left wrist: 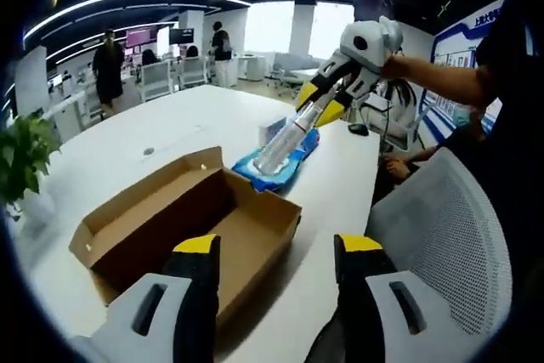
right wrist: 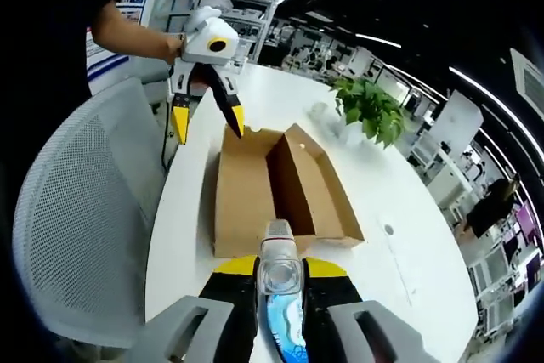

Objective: Operate the shoe box by opening the lid, removing the specified soft item, and placing it in the target area until the item is outside and the box remains undamaged.

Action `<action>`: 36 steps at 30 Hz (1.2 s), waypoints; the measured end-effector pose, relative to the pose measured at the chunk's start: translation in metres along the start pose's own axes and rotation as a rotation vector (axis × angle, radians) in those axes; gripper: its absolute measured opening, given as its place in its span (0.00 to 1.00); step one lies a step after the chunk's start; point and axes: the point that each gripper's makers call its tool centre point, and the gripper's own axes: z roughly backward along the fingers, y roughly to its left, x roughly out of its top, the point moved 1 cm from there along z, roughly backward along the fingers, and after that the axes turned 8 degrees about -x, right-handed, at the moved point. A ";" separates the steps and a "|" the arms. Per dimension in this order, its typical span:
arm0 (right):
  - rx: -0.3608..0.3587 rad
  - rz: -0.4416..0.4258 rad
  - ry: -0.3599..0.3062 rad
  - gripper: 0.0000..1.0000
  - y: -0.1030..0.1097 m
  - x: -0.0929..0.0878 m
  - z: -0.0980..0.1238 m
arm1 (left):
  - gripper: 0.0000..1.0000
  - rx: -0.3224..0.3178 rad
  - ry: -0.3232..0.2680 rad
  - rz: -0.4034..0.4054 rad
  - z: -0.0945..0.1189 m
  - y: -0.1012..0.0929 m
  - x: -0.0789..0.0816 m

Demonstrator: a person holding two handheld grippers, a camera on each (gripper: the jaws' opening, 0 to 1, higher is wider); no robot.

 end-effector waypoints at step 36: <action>0.022 0.160 0.295 0.14 -0.095 -0.078 -0.024 | 0.73 0.194 -0.083 0.099 0.055 0.003 -0.023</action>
